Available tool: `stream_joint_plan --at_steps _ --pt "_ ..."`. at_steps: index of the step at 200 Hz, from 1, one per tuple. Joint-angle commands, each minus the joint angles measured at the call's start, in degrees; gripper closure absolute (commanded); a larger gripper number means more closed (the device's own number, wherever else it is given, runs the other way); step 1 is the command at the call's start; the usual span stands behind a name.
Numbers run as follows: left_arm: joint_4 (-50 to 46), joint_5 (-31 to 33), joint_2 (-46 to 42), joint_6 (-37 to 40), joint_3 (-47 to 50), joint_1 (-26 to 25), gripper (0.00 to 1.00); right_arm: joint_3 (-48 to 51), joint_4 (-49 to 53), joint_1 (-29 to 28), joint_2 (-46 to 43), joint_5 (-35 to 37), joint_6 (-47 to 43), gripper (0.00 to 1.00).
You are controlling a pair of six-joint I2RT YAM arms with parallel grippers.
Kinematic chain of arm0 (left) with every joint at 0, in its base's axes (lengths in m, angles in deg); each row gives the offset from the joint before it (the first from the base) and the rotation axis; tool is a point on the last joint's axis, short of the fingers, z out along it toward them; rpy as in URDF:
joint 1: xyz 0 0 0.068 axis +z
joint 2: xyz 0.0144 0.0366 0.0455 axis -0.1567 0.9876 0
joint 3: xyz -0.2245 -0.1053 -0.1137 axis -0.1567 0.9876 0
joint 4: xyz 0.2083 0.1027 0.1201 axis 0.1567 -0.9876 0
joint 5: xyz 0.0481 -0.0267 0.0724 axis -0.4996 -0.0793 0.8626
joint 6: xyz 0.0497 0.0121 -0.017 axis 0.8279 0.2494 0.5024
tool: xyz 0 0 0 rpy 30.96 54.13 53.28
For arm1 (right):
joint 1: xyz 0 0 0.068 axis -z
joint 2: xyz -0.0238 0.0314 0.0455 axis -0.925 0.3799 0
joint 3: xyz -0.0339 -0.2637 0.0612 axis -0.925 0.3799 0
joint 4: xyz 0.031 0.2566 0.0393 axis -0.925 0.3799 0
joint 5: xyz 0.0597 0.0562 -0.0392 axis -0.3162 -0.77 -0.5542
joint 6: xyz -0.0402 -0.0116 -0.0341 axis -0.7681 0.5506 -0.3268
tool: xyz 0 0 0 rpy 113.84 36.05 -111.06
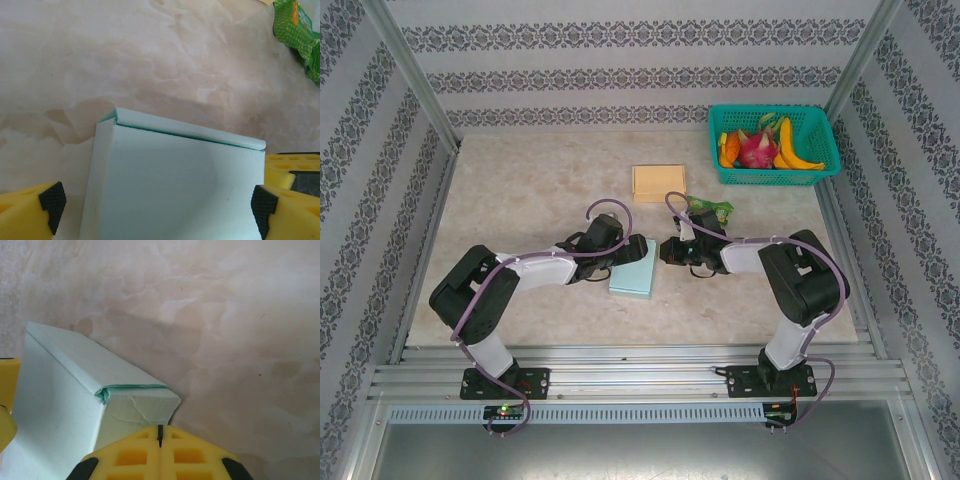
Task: Fold the paper box
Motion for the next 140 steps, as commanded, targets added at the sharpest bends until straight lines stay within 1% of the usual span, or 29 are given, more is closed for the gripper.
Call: stream_joint_plan --at_steps 1,39,140 --pt "0.4 -1.2 1.0 1.1 -1.7 0.7 0.03 -1.5 -0.8 0.6 1.5 -1.7 -0.1 1.0" --pt "0.5 -1.7 1.2 1.0 -1.7 0.7 0.03 -2.2 -0.8 0.6 3.0 -2.9 1.0 1.0" --pt "1.2 -3.3 2.0 0.4 -1.8 0.6 0.04 -2.6 -1.0 0.2 4.6 -3.9 0.5 1.0"
